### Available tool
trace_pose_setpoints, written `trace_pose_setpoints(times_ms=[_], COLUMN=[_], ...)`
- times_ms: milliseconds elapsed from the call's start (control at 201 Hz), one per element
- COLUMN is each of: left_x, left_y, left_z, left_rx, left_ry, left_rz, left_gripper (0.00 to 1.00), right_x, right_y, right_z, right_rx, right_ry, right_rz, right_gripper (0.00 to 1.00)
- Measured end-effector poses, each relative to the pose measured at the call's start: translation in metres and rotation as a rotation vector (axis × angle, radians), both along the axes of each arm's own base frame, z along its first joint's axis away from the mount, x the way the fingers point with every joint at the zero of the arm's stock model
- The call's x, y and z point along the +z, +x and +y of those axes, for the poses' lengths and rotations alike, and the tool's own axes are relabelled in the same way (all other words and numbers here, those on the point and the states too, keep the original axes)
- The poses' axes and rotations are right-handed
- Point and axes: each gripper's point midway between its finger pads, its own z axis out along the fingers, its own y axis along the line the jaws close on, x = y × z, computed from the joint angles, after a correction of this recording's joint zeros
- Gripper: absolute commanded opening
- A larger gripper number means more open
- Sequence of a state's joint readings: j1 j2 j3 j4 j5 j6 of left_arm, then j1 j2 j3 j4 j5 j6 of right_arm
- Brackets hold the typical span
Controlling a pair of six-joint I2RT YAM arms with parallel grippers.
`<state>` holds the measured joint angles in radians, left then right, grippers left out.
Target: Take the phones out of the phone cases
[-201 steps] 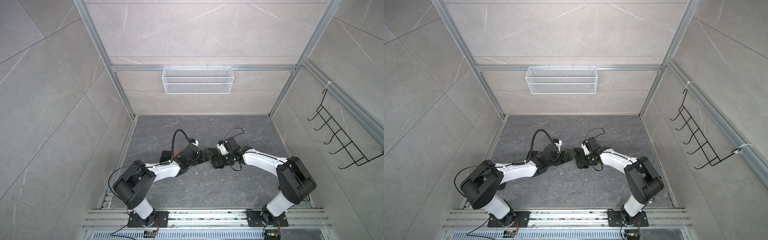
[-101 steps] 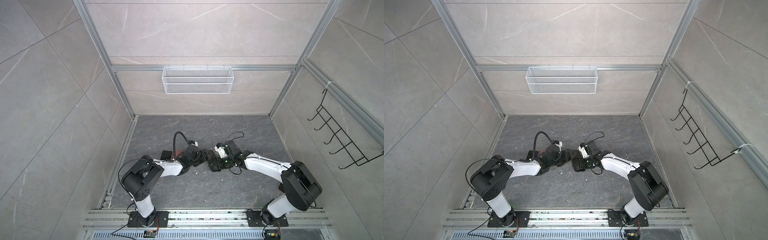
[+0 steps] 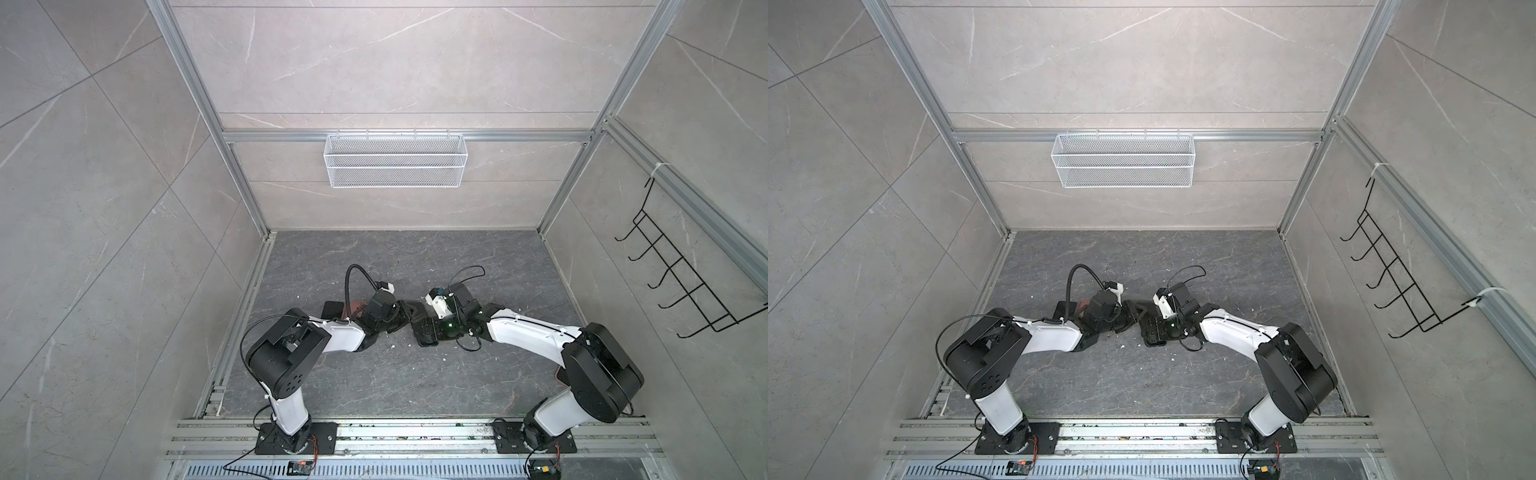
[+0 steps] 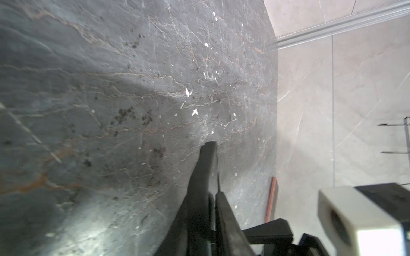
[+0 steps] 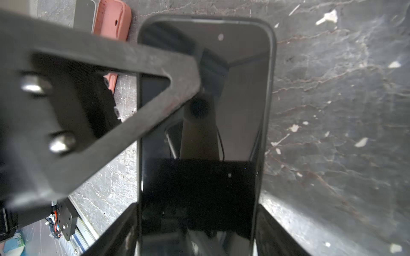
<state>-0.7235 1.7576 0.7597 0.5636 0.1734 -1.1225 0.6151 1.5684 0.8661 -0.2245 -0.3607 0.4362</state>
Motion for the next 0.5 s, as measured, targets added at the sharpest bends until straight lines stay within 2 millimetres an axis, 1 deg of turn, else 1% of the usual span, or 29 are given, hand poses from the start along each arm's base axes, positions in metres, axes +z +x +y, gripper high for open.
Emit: trace_pose_setpoints(times_ms=[75, 110, 150, 214, 259, 294, 364, 414, 468, 498], left_x=[0.005, 0.005, 0.006, 0.009, 0.013, 0.017, 0.03, 0.042, 0.056, 0.063], left_y=[0.0, 0.0, 0.0, -0.001, -0.002, -0.004, -0.008, -0.01, -0.013, -0.011], left_z=[-0.002, -0.002, -0.002, -0.001, 0.0, 0.002, 0.005, 0.007, 0.012, 0.021], left_rx=[-0.012, -0.012, -0.014, -0.013, -0.014, -0.014, -0.008, 0.001, 0.014, 0.048], left_ry=[-0.019, -0.022, -0.027, -0.032, -0.039, -0.047, -0.073, -0.101, -0.129, -0.136], left_rz=[-0.014, -0.012, -0.014, -0.02, -0.027, -0.035, -0.055, -0.076, -0.105, -0.129], left_gripper=[0.0, 0.0, 0.0, 0.0, 0.0, 0.0, 0.0, 0.0, 0.0, 0.0], right_x=[0.0, 0.001, 0.002, 0.004, 0.007, 0.011, 0.024, 0.033, 0.051, 0.062], right_y=[-0.001, -0.002, -0.002, -0.004, -0.006, -0.007, -0.012, -0.014, -0.016, -0.018], right_z=[0.001, 0.001, 0.0, 0.0, 0.0, 0.0, 0.0, 0.001, 0.001, -0.001], right_rx=[-0.005, -0.009, -0.011, -0.014, -0.02, -0.026, -0.038, -0.048, -0.067, -0.084], right_ry=[0.012, 0.015, 0.018, 0.028, 0.041, 0.056, 0.096, 0.123, 0.174, 0.206], right_rz=[0.005, 0.004, 0.002, -0.005, -0.013, -0.027, -0.062, -0.091, -0.133, -0.148], right_gripper=[0.1, 0.13, 0.22, 0.43, 0.54, 0.6, 0.69, 0.73, 0.77, 0.78])
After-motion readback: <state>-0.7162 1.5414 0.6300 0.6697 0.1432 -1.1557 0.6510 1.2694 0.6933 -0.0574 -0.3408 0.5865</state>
